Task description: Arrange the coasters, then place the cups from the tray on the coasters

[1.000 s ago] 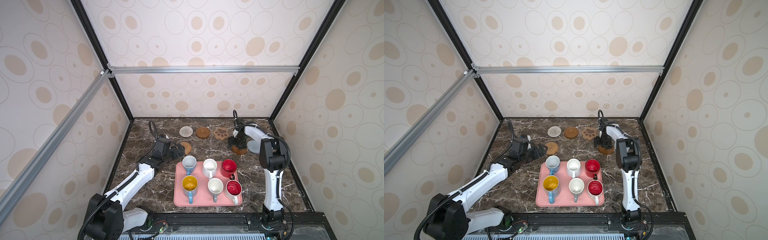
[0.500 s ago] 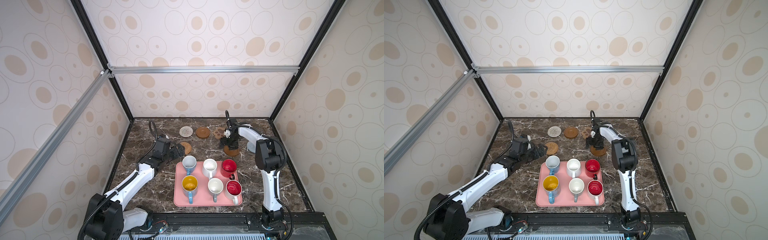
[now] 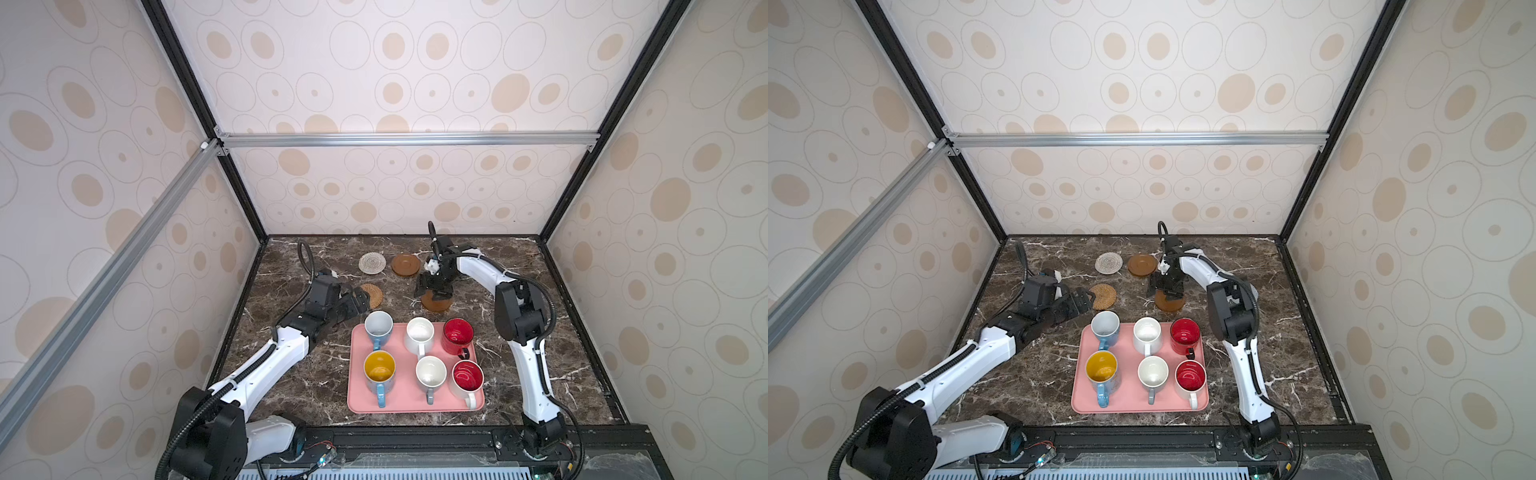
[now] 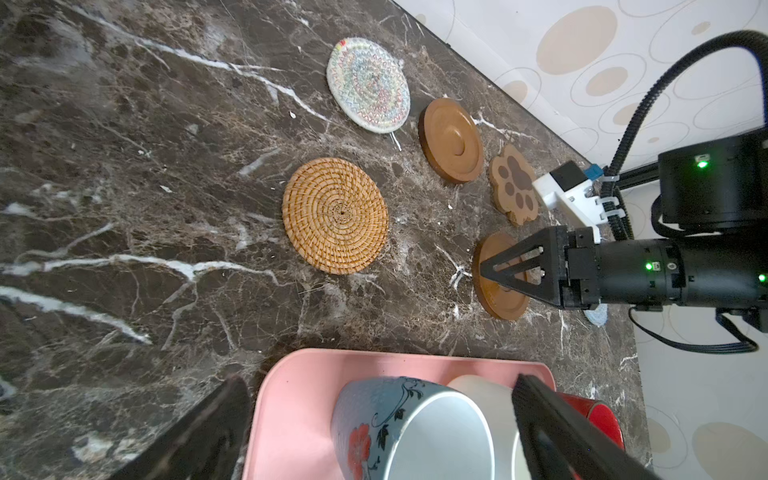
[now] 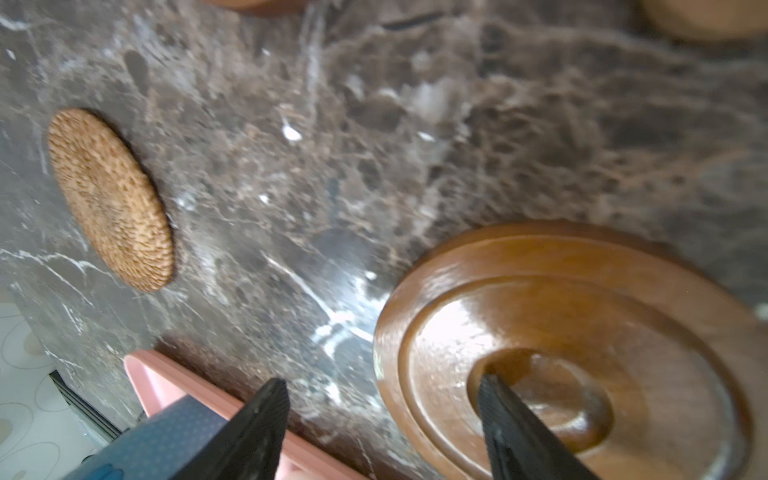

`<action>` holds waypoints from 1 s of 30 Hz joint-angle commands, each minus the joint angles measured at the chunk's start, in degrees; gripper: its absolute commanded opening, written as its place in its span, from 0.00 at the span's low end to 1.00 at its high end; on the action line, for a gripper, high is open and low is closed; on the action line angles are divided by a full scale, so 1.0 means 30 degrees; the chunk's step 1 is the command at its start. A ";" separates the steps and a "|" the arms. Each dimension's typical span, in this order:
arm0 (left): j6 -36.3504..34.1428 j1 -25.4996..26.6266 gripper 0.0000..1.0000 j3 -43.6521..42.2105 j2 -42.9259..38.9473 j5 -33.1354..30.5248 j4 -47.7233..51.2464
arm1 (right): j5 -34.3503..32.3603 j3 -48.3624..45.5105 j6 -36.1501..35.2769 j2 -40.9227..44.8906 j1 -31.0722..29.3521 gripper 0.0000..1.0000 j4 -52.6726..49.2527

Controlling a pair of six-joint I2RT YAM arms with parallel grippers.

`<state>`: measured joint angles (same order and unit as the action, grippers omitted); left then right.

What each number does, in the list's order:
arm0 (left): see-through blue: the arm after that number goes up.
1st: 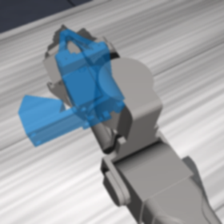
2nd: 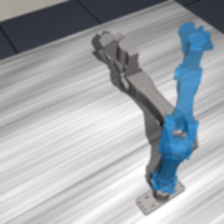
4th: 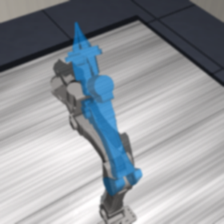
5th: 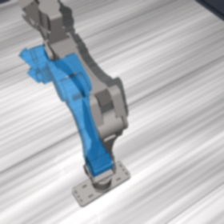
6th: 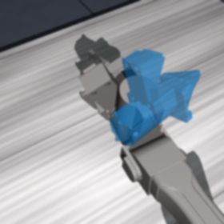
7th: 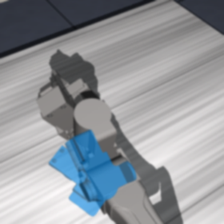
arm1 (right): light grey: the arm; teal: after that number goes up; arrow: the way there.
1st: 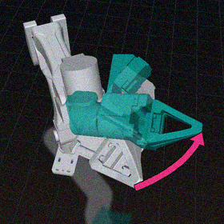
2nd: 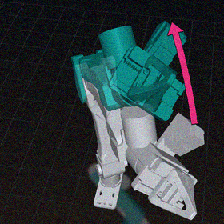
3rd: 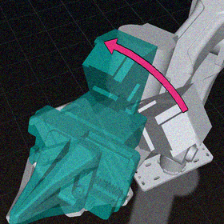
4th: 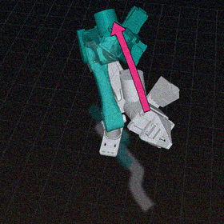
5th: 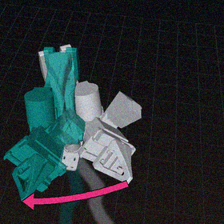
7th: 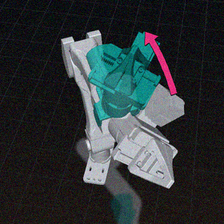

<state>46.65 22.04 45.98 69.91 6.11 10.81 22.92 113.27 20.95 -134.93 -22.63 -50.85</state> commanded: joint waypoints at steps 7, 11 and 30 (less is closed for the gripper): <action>0.0164 0.0145 1.00 -0.0156 -0.0454 -0.0191 -0.0204 | 0.1473 0.0788 0.1788 -0.2671 -0.1180 0.75 0.0334; 0.0238 0.0146 1.00 -0.0380 -0.0699 -0.0291 -0.0204 | 0.1738 0.1443 0.2296 -0.3143 -0.1413 0.75 0.0515; 0.0282 0.0134 1.00 -0.0553 -0.0858 -0.0336 -0.0201 | 0.1904 0.2762 0.3855 -0.4168 -0.1967 0.75 0.1247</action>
<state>46.70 22.04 44.47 68.53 6.02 10.79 31.51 122.89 31.79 -141.97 -27.62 -46.76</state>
